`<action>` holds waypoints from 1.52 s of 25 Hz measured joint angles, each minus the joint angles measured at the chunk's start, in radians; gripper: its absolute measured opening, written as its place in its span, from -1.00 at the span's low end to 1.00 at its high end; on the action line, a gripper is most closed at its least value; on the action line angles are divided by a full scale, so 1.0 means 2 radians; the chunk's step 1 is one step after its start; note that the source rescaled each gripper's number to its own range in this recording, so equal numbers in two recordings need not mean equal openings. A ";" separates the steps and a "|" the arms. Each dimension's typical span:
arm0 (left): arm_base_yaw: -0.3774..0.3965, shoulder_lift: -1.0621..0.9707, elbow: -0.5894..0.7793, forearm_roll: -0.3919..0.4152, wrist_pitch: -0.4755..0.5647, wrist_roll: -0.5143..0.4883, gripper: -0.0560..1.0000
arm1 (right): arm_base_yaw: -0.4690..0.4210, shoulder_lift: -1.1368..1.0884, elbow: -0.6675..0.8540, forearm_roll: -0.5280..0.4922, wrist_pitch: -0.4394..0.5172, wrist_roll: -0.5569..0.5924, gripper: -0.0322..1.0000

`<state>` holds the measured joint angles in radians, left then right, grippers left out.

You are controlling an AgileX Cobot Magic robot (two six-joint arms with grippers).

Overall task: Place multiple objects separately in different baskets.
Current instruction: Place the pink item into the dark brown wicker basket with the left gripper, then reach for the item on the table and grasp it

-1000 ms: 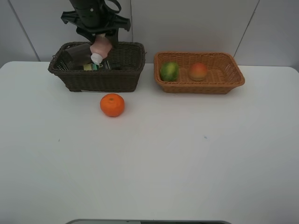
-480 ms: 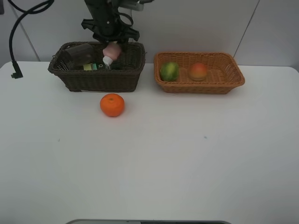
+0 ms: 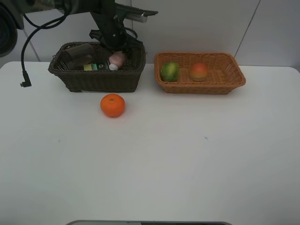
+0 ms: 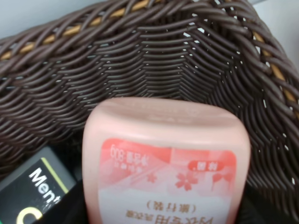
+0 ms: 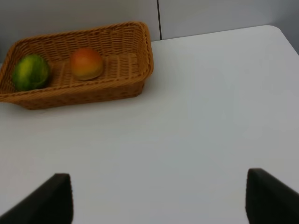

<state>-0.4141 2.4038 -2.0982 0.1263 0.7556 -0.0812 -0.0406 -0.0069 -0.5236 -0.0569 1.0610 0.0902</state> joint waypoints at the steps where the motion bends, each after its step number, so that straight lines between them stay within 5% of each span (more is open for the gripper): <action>1: 0.000 0.002 0.000 -0.002 -0.001 0.000 0.00 | 0.000 0.000 0.000 0.000 0.000 0.000 -0.02; 9: 0.000 0.004 0.000 -0.004 -0.001 0.014 0.00 | 0.000 0.000 0.000 0.000 0.000 0.000 -0.02; 16: 0.000 0.004 -0.001 -0.004 -0.001 0.015 0.59 | 0.000 0.000 0.000 0.000 0.000 0.000 -0.02; 29: -0.001 -0.025 -0.001 -0.004 0.032 0.034 0.65 | 0.000 0.000 0.000 0.000 0.000 0.000 -0.02; 33: -0.006 -0.041 -0.001 -0.004 0.059 0.044 0.91 | 0.000 0.000 0.000 0.000 0.000 0.000 -0.02; 38: -0.025 -0.060 -0.001 -0.004 0.089 0.053 0.98 | 0.000 0.000 0.000 0.000 0.000 0.000 -0.02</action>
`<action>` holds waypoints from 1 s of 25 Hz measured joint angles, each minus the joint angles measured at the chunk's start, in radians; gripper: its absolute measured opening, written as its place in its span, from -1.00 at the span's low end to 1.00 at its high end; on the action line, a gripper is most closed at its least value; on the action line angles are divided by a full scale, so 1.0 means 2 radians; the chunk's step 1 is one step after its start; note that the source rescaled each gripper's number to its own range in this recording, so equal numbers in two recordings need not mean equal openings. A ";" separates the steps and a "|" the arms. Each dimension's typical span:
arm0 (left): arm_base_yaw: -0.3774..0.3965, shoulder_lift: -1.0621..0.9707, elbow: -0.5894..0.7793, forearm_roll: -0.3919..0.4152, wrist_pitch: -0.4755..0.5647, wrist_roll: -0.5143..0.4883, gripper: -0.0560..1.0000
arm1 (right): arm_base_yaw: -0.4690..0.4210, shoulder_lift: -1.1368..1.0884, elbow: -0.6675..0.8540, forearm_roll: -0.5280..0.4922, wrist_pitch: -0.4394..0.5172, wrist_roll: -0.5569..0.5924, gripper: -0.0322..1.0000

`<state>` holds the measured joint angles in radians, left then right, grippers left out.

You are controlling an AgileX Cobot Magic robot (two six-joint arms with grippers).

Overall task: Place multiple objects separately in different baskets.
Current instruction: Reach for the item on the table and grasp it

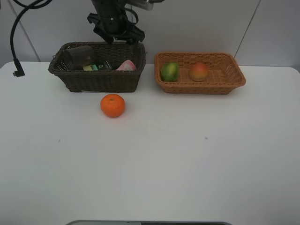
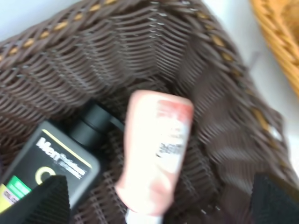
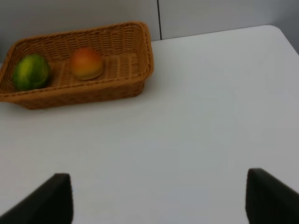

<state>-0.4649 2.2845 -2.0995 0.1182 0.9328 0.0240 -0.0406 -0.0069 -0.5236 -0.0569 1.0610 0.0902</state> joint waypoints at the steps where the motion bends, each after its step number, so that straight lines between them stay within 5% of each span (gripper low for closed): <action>1: -0.005 -0.003 0.000 0.000 0.006 0.001 0.98 | 0.000 0.000 0.000 0.000 0.000 0.000 -0.02; 16: -0.071 -0.041 0.000 0.000 0.130 0.013 0.98 | 0.000 0.000 0.000 0.000 0.000 0.000 -0.02; 25: -0.089 -0.052 0.023 0.000 0.131 -0.009 0.98 | 0.000 0.000 0.000 0.000 0.000 0.000 -0.02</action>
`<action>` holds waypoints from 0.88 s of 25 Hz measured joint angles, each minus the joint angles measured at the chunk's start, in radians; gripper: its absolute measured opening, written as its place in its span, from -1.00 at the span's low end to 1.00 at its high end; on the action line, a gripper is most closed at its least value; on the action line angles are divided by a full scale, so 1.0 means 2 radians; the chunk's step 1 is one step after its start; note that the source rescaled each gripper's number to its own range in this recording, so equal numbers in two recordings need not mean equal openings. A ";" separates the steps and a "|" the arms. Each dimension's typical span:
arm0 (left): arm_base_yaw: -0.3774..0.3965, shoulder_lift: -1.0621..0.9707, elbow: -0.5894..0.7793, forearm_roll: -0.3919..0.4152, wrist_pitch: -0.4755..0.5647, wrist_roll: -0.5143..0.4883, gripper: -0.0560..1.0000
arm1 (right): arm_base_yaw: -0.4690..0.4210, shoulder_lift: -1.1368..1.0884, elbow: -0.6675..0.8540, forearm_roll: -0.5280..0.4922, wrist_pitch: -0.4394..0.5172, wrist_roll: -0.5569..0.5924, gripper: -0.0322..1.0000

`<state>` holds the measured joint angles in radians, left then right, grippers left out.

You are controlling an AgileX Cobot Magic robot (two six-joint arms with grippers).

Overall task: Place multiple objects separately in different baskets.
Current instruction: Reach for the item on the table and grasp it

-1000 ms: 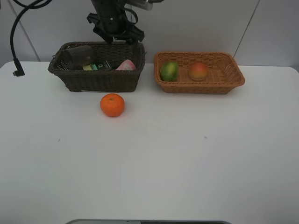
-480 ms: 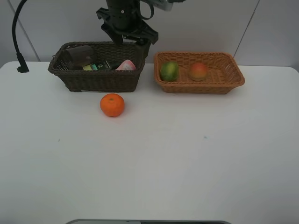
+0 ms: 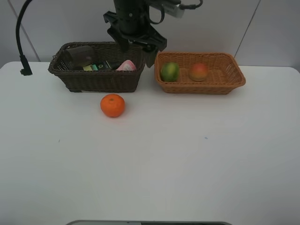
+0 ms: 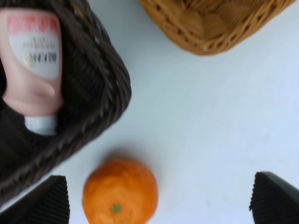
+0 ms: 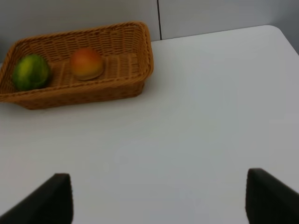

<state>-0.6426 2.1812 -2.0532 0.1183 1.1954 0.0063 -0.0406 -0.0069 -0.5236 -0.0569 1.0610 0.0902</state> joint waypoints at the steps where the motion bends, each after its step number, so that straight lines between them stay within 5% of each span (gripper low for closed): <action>1: -0.001 -0.007 0.013 0.000 0.000 -0.018 0.98 | 0.000 0.000 0.000 0.000 0.000 0.000 -0.02; 7: -0.002 -0.053 0.114 0.010 -0.008 -0.100 0.98 | 0.000 0.000 0.000 0.000 0.000 0.000 -0.02; 15: 0.005 -0.108 0.272 0.011 -0.100 -0.173 0.98 | 0.000 0.000 0.000 0.000 0.000 0.000 -0.02; 22: 0.026 -0.109 0.340 0.023 -0.170 -0.235 0.98 | 0.000 0.000 0.000 0.000 0.000 0.000 -0.02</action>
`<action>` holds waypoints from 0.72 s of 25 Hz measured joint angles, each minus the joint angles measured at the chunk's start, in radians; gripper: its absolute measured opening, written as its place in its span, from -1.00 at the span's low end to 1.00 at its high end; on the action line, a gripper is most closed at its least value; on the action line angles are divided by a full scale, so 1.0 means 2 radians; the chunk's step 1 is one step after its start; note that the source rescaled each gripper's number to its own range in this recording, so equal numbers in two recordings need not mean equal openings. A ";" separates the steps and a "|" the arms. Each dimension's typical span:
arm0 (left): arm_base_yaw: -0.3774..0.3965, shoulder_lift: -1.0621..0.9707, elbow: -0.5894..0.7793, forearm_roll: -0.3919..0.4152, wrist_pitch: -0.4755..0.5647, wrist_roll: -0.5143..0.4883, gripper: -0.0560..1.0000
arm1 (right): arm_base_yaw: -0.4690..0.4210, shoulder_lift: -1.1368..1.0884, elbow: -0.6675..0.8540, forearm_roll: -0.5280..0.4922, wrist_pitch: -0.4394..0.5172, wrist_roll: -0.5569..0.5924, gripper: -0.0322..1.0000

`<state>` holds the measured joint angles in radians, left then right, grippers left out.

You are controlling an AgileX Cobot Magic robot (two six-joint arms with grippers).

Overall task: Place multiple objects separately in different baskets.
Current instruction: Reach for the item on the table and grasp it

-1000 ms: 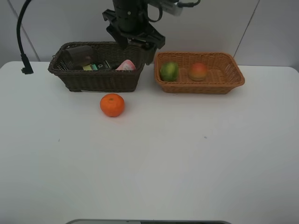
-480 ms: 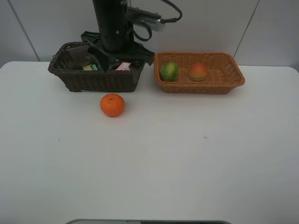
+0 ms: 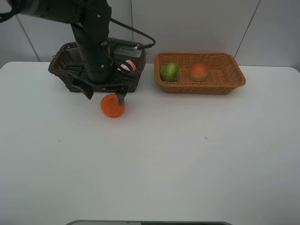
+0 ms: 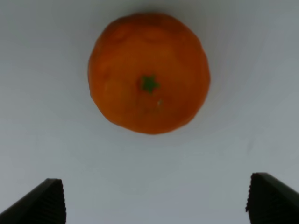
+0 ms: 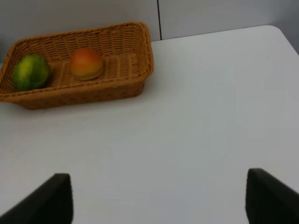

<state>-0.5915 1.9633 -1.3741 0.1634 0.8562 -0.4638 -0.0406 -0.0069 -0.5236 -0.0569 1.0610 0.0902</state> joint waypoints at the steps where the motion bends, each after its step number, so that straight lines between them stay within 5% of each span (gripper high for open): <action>1: 0.003 0.000 0.007 0.003 -0.016 -0.010 0.98 | 0.000 0.000 0.000 0.000 0.000 0.000 -0.02; 10: 0.012 0.027 0.018 0.009 -0.126 -0.030 0.98 | 0.000 0.000 0.000 0.000 0.000 0.000 -0.02; 18: 0.031 0.050 0.018 0.009 -0.134 -0.031 0.98 | 0.000 0.000 0.000 0.000 0.000 0.000 -0.02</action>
<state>-0.5297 2.0633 -1.3388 0.1805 0.5872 -0.5250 -0.0406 -0.0069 -0.5236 -0.0569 1.0610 0.0902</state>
